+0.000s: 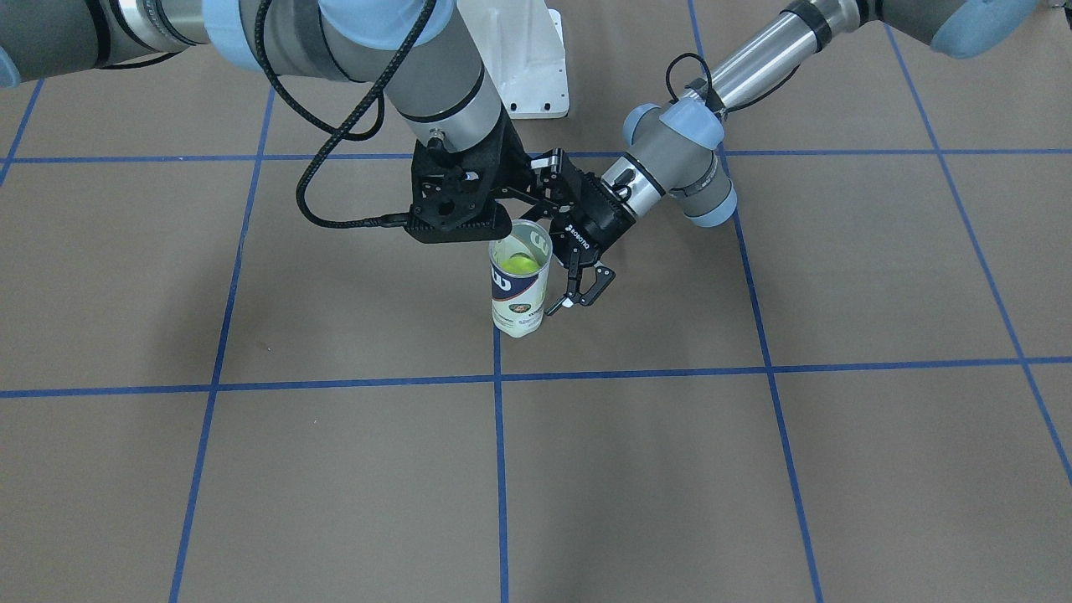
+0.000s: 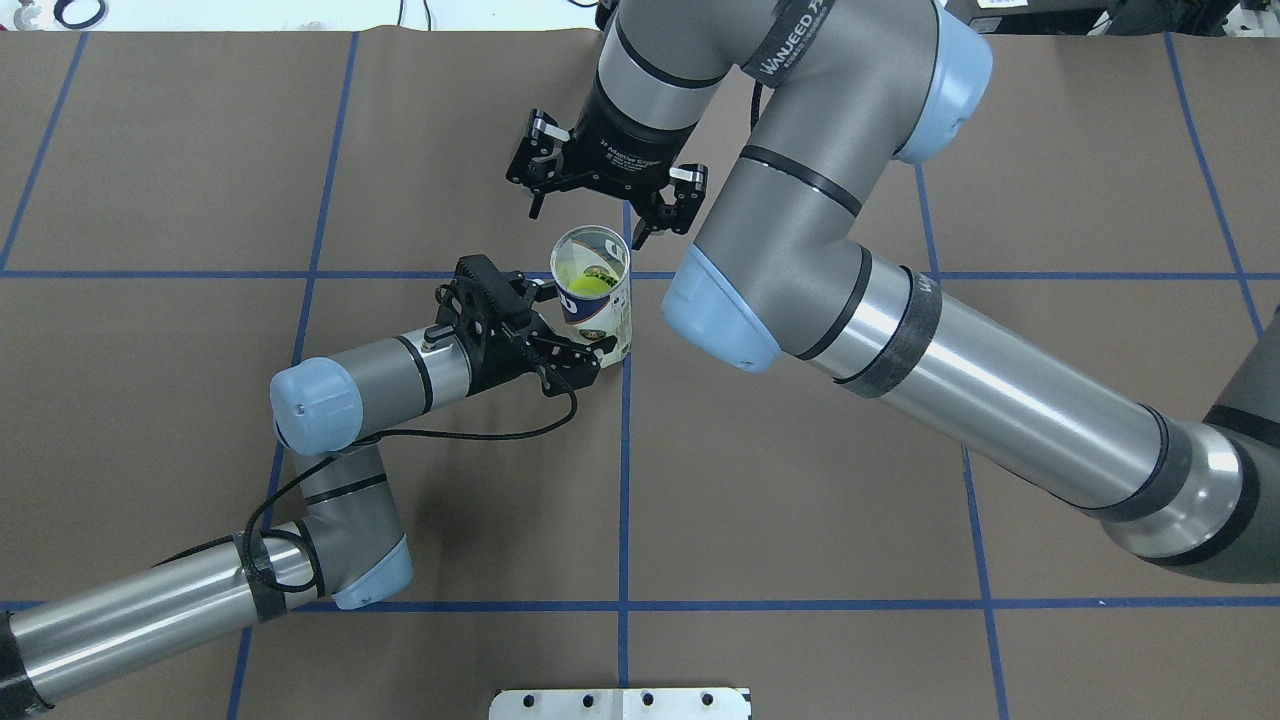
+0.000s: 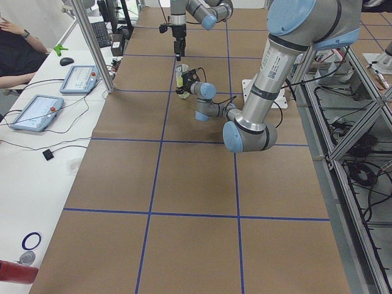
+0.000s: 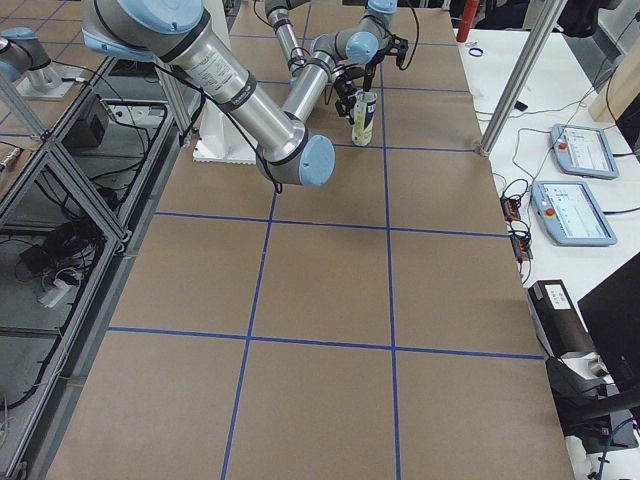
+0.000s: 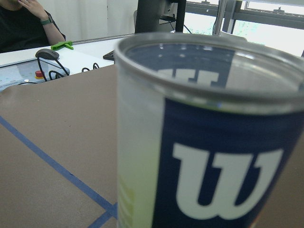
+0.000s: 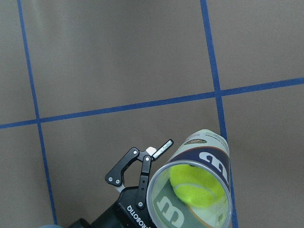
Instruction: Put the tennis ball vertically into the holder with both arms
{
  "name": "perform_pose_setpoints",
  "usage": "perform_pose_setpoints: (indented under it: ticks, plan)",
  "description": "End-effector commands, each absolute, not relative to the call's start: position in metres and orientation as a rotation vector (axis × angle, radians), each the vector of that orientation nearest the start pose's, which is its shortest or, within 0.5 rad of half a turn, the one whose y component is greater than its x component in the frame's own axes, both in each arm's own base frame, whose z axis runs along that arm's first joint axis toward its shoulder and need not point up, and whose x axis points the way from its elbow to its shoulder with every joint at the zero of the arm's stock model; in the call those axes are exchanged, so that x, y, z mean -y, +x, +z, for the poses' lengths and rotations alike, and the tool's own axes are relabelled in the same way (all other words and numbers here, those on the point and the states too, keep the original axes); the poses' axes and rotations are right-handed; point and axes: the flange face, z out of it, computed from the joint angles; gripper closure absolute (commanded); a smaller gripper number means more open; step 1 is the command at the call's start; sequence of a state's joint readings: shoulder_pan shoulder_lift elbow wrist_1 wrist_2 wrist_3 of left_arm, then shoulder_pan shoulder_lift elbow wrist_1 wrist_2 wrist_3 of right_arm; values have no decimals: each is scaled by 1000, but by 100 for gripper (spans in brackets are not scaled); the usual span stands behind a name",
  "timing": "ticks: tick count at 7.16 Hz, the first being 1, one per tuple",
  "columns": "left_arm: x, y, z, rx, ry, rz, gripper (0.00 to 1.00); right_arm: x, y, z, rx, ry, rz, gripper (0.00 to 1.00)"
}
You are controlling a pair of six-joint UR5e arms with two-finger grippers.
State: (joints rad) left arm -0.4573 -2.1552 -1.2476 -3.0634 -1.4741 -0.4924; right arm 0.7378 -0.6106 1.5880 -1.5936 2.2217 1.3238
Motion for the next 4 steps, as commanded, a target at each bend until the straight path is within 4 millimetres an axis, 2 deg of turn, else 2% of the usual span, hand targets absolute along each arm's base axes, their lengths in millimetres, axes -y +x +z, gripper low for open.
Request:
perform_pose_setpoints:
  ticks: [1, 3, 4]
  plan:
    - [435, 557, 298, -1222, 1280, 366, 1, 514, -457, 41, 1093, -92, 128, 2]
    - [431, 552, 304, -1223, 1274, 374, 1, 505, -445, 32, 1095, -91, 129, 1]
    - [427, 545, 310, -1227, 1271, 377, 1, 506, -446, 36, 1089, -92, 131, 1]
